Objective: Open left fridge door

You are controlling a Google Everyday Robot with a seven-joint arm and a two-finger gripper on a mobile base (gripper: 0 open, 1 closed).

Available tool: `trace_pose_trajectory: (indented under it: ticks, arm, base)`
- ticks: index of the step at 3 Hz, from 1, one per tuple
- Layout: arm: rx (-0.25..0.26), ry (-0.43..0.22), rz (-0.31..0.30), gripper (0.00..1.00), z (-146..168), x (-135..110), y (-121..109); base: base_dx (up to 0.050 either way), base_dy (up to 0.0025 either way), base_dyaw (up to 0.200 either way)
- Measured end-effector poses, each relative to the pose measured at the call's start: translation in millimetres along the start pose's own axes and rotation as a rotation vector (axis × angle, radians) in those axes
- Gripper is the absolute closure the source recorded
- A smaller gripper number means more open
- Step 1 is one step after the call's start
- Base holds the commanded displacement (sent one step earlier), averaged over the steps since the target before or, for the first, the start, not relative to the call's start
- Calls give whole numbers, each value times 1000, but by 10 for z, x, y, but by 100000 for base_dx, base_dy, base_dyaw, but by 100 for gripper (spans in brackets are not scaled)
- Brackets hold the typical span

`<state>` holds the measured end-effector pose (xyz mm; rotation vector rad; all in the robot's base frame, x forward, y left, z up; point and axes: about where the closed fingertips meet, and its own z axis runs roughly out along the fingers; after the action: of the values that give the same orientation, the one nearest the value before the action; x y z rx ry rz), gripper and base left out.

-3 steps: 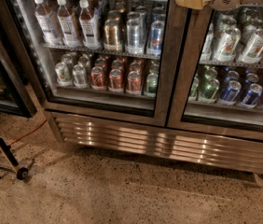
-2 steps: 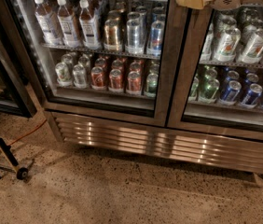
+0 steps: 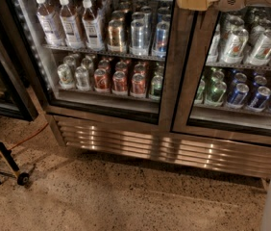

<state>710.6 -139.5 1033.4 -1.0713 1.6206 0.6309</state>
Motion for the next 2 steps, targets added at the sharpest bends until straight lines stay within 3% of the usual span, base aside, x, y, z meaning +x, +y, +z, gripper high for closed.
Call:
trace_pose_trajectory:
  ticks: [1,2]
  arm:
    - [-25,-4,17,88,69,17,38]
    - [-69,-17,24,100,201,32,83]
  base:
    - [0,0,0]
    - [0,0,0]
